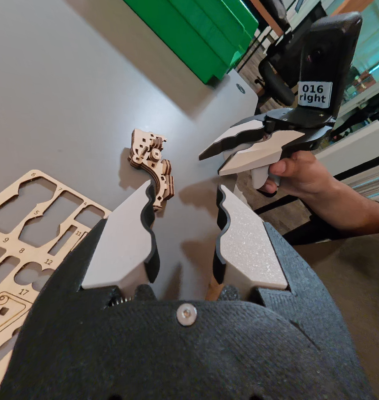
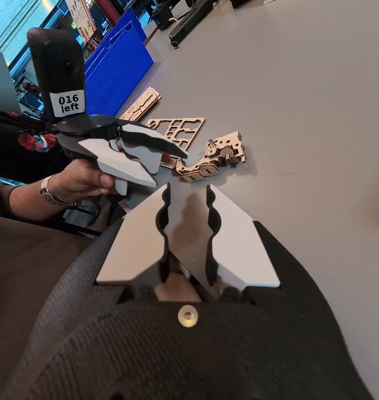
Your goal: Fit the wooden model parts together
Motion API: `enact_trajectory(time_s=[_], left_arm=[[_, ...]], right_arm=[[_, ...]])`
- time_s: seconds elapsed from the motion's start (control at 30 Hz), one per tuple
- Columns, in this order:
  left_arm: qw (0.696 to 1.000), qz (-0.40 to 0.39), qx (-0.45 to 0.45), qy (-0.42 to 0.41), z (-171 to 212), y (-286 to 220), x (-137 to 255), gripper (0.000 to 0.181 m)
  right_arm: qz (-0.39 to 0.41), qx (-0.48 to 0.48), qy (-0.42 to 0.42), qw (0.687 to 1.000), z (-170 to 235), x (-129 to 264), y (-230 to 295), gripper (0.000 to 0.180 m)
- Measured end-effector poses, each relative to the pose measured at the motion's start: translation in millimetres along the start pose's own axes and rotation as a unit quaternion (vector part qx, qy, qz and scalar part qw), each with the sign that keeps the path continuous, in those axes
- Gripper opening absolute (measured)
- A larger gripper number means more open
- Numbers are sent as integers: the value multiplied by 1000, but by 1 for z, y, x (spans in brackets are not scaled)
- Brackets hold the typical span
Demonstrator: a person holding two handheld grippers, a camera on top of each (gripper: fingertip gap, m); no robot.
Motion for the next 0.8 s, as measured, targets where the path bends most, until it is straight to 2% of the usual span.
enact_trajectory(time_s=[0.2, 0.3, 0.4, 0.53, 0.63, 0.7, 0.8], left_arm=[[999, -28, -33, 6, 2, 0, -3, 54], [994, -76, -73, 18, 2, 7, -5, 55], [982, -131, -137, 26, -1, 15, -3, 52], [964, -156, -211, 50, 5, 14, -5, 40], [939, -194, -273, 73, 11, 21, -8, 35], [928, -202, -303, 82, 15, 21, -10, 34], [931, -186, -304, 79, 15, 15, -15, 36]], right_arm=[[3, 2, -7, 1000, -3, 3, -1, 32], [-1, 0, -13, 1000, -4, 4, 0, 32], [-2, 2, -14, 1000, -5, 4, 1, 31], [-10, 0, -17, 1000, -5, 4, 4, 31], [-14, -2, -22, 1000, -6, 6, 5, 31], [-14, 0, -24, 1000, -7, 7, 5, 31], [-14, 2, -24, 1000, -7, 9, 6, 31]])
Point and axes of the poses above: each gripper's, where its closed fingertips meet, x back along the fingers, z out of its underside, y = z × x across the jaws, the point moved 2 cm from there along x, back along the fingers, and after that the axes turned 11 degrees about -z, right-handed, at the moved point
